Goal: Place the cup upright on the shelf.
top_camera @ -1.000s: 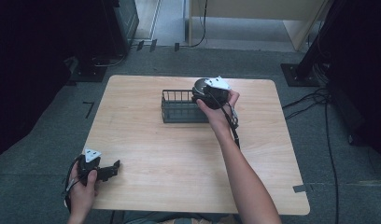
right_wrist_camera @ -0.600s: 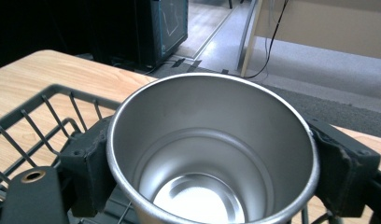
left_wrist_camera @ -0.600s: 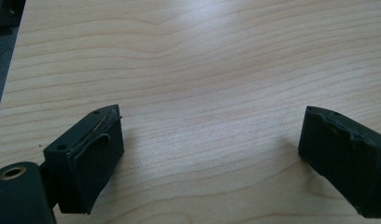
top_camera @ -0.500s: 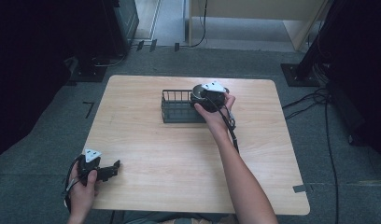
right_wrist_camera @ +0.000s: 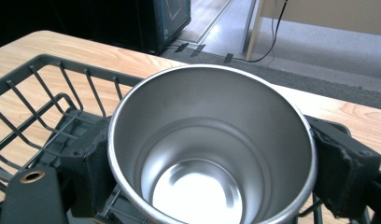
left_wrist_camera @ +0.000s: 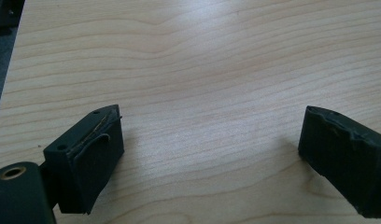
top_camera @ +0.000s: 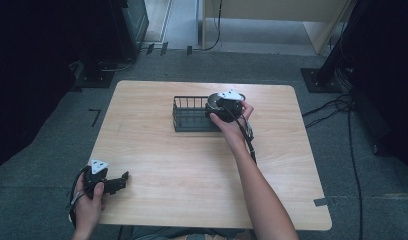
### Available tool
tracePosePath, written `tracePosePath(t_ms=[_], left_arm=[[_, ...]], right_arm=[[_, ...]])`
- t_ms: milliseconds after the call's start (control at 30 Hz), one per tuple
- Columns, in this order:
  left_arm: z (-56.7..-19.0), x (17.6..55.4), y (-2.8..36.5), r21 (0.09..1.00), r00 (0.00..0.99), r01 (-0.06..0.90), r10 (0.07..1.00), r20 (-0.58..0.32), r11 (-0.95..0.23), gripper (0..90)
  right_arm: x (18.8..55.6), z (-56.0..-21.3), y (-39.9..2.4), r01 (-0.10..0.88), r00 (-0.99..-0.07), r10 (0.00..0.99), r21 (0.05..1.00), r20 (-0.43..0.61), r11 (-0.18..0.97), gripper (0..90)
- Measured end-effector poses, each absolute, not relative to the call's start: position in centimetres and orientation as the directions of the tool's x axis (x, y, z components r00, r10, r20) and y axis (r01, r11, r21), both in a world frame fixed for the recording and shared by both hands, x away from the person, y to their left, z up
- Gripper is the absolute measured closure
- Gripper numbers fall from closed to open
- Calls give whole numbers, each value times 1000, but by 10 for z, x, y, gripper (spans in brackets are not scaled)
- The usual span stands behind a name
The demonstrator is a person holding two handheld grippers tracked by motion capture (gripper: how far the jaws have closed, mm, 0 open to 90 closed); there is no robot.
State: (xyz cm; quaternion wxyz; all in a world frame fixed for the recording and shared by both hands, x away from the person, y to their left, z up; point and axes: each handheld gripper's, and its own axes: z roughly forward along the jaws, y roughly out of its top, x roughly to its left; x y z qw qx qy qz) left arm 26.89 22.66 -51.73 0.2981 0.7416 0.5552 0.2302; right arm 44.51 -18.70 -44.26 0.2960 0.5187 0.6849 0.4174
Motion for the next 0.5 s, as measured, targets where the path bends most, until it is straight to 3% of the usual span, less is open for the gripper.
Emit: tracePosePath(t_ms=[167,500], left_arm=[[-517,269,227,698,278,686,961,11,-206,72],[-517,269,227,698,278,686,961,11,-206,72]], right_arm=[[441,-439,-189,467,-316,948,876,34,124,32],[424,-425,-197,428,-354,935,894,31,132,10]])
